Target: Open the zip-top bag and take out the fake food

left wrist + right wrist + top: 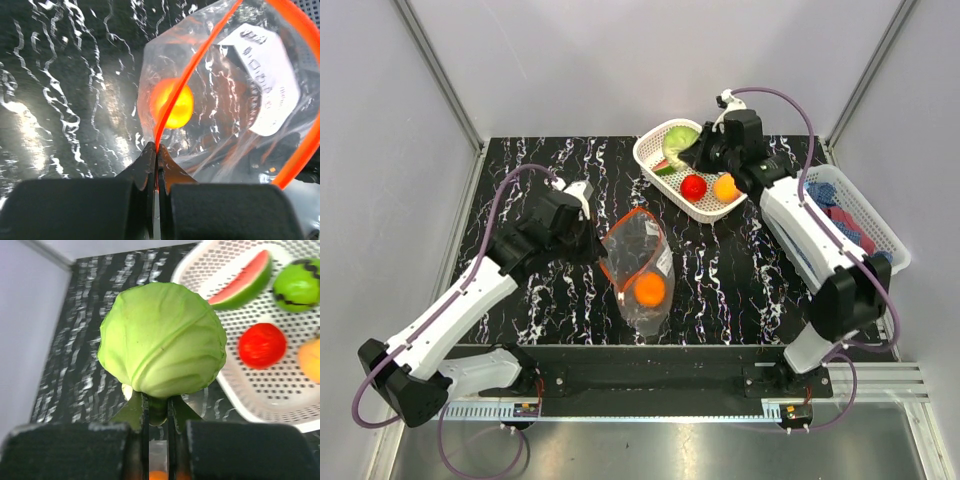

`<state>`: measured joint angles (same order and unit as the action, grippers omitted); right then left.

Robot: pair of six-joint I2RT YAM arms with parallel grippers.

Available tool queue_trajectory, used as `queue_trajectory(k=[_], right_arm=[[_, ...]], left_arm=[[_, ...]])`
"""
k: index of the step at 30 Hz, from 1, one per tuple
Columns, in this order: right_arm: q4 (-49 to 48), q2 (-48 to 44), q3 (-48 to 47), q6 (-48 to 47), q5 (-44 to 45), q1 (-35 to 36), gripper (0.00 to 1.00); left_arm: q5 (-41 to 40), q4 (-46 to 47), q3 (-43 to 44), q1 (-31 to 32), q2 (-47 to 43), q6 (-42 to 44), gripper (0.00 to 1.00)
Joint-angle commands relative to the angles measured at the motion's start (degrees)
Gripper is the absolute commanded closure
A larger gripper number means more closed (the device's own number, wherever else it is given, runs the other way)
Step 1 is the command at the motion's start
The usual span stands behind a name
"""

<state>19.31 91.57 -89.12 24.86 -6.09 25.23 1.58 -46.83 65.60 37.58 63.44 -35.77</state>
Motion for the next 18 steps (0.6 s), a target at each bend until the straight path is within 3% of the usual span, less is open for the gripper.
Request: queue_trajectory(k=[1, 7, 13, 14, 18], right_arm=[[3.27, 6.24, -5.44, -4.56, 0.37, -3.69, 0.99], [3.71, 16.7, -10.62, -9.38, -0.24, -6.51, 0.94], [5.21, 27.77, -19.31, -12.03, -2.79, -6.78, 0.79], [5.82, 29.79, -20.55, -12.29, -2.88, -6.78, 0.63], [8.54, 31.65, -24.16, -11.59, -2.88, -6.69, 0.24]], left_arm=[[-4.92, -0.72, 5.23, 0.03, -0.86, 3.86, 1.0], [-4.14, -1.16, 6.99, -0.23, 0.81, 5.62, 1.0], [-1.94, -1.16, 8.48, -0.67, 4.32, 8.43, 1.0], [-1.94, -1.25, 8.84, -0.67, 4.67, 8.7, 1.0], [-0.63, -1.77, 9.89, -0.93, 5.38, 9.49, 1.0]])
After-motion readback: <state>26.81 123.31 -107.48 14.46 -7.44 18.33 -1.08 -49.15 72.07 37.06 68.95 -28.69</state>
